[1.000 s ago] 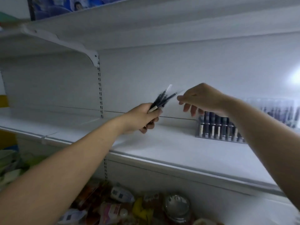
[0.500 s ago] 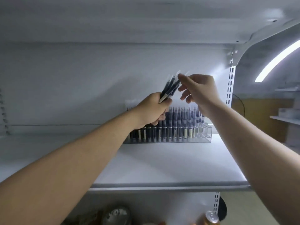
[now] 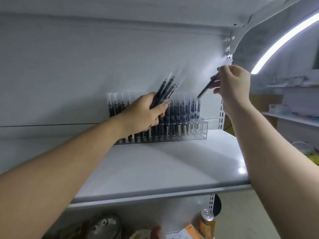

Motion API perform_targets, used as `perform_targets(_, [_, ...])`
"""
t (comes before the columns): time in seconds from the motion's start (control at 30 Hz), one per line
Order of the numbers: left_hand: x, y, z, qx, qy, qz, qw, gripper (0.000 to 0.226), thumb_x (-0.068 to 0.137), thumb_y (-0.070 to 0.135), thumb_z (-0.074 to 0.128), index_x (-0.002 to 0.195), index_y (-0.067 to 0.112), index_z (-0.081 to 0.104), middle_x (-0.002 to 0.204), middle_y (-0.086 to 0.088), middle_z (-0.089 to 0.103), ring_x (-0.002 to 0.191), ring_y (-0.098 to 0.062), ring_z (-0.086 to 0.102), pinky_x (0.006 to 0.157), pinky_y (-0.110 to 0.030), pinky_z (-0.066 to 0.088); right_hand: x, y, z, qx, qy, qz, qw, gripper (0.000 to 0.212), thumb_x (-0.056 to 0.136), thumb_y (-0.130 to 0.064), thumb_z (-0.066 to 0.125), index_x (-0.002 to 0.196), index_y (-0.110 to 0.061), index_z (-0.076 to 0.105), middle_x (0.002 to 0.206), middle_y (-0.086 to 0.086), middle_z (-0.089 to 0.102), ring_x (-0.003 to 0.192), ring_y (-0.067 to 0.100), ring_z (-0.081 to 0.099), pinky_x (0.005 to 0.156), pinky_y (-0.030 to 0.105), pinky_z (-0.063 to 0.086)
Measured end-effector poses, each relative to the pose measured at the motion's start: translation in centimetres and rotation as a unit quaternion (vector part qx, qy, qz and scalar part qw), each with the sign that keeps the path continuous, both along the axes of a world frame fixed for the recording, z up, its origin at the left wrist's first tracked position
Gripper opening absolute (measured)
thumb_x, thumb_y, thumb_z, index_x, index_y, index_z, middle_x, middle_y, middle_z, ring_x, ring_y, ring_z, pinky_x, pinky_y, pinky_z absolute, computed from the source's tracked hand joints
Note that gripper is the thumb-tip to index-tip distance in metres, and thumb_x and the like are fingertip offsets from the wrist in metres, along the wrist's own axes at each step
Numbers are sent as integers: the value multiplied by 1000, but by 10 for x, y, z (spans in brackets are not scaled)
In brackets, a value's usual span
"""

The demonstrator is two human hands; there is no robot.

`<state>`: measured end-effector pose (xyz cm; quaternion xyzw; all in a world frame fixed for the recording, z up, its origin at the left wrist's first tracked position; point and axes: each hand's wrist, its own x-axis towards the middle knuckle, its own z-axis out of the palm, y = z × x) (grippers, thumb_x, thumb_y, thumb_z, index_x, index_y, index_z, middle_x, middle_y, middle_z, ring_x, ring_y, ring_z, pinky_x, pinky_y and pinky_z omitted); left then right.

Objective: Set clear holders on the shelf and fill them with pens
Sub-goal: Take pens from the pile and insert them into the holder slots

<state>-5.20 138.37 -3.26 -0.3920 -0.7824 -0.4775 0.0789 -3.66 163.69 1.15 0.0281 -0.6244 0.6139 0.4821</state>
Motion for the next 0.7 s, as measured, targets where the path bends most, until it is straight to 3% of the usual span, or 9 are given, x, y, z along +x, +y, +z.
perform_targets(0.13, [4, -2, -5, 6, 13, -13, 1000, 12, 110, 20, 50, 119, 13, 53, 89, -7, 53, 64, -22, 43, 47, -21, 37, -5, 1, -8, 122, -24, -77, 989, 14, 103, -19, 54, 95, -15, 64, 83, 13, 75, 62, 20, 69, 52, 27, 49])
perform_targets(0.3, [4, -1, -10, 15, -18, -37, 999, 6, 110, 25, 50, 114, 21, 52, 92, -8, 44, 70, -28, 33, 45, -28, 28, -8, -12, -19, 241, -79, -91, 963, 15, 100, -17, 54, 103, -11, 67, 82, 7, 76, 66, 25, 74, 67, 45, 58])
perform_targets(0.4, [4, 0, -12, 19, -18, -34, 999, 14, 110, 27, 50, 118, 16, 53, 90, -9, 44, 71, -28, 35, 44, -27, 29, -4, -17, -22, 263, -101, -89, 955, 15, 99, -15, 54, 103, -9, 67, 81, 5, 76, 70, 27, 75, 71, 52, 61])
perform_targets(0.53, [1, -2, -13, 24, -31, -31, 999, 20, 110, 30, 51, 113, 10, 50, 84, -5, 43, 72, -27, 37, 43, -26, 29, 0, -19, -23, 284, -102, -70, 951, 14, 101, -9, 51, 103, -5, 64, 86, 10, 75, 59, 13, 73, 63, 45, 59])
perform_targets(0.7, [0, -3, -14, 18, -44, -24, 999, 27, 110, 33, 51, 116, 7, 49, 85, -5, 43, 71, -26, 38, 43, -26, 28, 1, -18, -23, 285, -104, -78, 950, 16, 98, -10, 51, 103, -1, 63, 80, 8, 74, 62, 24, 74, 62, 49, 57])
